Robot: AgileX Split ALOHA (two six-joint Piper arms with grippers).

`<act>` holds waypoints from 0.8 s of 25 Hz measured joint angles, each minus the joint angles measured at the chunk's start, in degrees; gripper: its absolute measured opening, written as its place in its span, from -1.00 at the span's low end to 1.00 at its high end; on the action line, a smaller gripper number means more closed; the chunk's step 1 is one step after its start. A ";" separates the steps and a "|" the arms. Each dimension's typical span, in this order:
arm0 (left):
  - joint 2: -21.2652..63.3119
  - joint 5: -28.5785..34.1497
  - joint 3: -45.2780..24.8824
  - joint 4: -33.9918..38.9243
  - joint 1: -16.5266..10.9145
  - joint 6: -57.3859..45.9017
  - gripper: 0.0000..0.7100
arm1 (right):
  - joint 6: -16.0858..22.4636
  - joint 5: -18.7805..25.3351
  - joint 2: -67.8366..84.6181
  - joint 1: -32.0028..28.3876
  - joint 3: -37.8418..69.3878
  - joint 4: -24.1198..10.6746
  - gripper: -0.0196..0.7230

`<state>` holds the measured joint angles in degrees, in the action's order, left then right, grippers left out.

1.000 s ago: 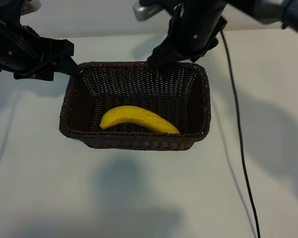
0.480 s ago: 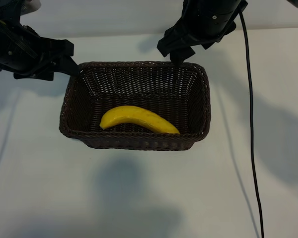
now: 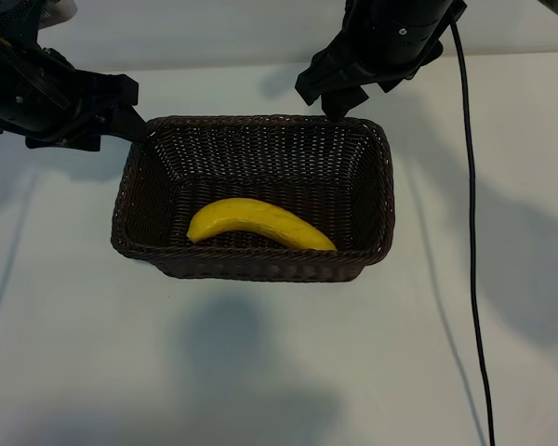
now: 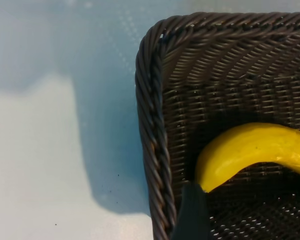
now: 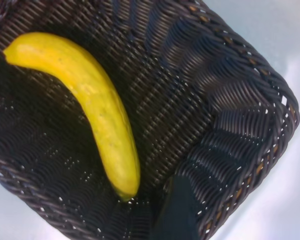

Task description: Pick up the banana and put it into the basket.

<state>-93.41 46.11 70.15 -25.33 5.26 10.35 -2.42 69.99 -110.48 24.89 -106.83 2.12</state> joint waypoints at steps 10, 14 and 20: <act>0.00 0.00 0.00 0.00 0.00 0.00 0.66 | 0.00 0.00 0.00 0.00 0.00 -0.59 0.67; 0.00 0.00 0.00 0.00 0.00 -0.08 0.66 | 0.06 0.00 0.00 0.00 0.00 -1.08 0.67; 0.00 0.00 0.00 0.00 0.00 -0.09 0.66 | 0.23 0.00 0.00 -0.02 0.00 -1.07 0.67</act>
<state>-93.41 46.11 70.15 -25.33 5.26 10.26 -2.19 69.99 -110.48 24.87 -106.83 1.05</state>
